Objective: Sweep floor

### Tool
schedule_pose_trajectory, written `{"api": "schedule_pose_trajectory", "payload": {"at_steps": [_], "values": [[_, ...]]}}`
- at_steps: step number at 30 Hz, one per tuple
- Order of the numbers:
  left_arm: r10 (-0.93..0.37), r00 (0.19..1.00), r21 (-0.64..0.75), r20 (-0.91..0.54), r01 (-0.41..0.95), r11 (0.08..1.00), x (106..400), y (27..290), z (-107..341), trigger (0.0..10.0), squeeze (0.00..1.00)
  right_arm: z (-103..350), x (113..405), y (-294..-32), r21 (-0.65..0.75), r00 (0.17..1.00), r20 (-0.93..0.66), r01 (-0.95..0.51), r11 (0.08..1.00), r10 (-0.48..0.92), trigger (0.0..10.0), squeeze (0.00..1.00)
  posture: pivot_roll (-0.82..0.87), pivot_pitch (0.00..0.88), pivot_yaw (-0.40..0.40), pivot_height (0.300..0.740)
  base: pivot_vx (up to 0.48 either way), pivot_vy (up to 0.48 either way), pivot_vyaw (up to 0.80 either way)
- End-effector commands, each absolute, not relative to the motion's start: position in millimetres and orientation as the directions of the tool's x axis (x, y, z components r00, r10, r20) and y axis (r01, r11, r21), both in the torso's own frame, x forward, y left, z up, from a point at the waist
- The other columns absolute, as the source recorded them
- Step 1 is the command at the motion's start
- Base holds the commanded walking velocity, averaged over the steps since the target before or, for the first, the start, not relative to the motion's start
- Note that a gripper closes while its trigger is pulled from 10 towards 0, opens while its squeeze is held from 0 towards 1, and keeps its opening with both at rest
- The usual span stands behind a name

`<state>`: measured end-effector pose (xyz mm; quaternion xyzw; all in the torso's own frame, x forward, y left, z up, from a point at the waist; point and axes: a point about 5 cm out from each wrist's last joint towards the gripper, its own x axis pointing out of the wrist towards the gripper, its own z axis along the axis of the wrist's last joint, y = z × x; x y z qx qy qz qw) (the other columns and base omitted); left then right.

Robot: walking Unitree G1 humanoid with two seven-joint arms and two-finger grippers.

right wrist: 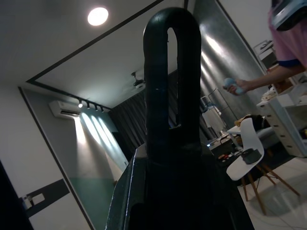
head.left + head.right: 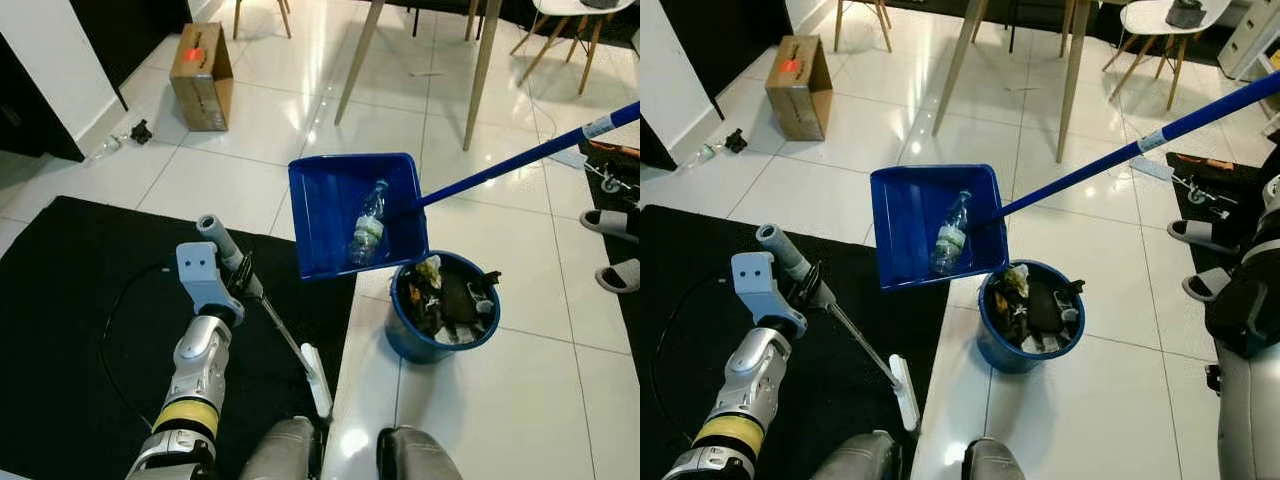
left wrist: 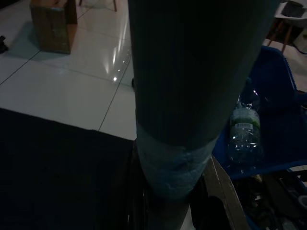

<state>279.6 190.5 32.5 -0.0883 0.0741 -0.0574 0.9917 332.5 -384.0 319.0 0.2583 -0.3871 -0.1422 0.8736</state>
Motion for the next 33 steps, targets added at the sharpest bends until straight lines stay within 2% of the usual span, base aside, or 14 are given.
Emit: {"api": "schedule_pose_trajectory", "payload": {"at_steps": [1,6,11,18,27,33], "values": [[-0.144,0.982,-0.178,-0.123,0.121,0.977,280.4,189.1,35.8,10.0,0.00,325.7,326.1,-390.5,0.608,0.607,0.622,0.023,0.794,-0.494,10.0,0.00,0.10,0.000,-0.049,0.740,-0.285,0.000,0.00],[-0.150,0.981,-0.176,-0.123,0.127,0.976,281.0,187.7,35.9,10.0,0.00,325.1,325.4,-391.4,0.609,0.606,0.621,0.027,0.793,-0.498,10.0,0.00,0.10,0.000,-0.048,0.740,-0.302,0.000,0.00],[-0.157,0.980,-0.170,-0.124,0.135,0.976,281.5,186.5,36.5,10.0,0.00,325.0,325.7,-391.1,0.609,0.608,0.620,0.027,0.793,-0.496,10.0,0.00,0.10,0.000,-0.047,0.740,-0.270,-0.277,0.00],[-0.130,0.982,-0.164,-0.133,0.108,0.981,281.6,188.9,35.3,10.0,0.00,324.4,325.8,-391.1,0.607,0.610,0.618,0.030,0.794,-0.495,10.0,0.00,0.10,0.000,-0.046,0.740,0.000,-0.037,0.00],[-0.157,0.980,-0.143,-0.124,0.139,0.980,280.7,186.0,37.1,10.0,0.00,326.1,324.5,-392.7,0.606,0.607,0.619,0.034,0.795,-0.498,10.0,0.00,0.10,0.000,-0.047,0.740,0.000,0.000,0.00],[-0.162,0.979,-0.142,-0.120,0.145,0.979,281.1,185.2,38.0,10.0,0.00,327.0,324.5,-392.6,0.606,0.605,0.621,0.032,0.795,-0.498,10.0,0.00,0.10,0.000,-0.047,0.740,0.000,-0.401,0.00]]}}
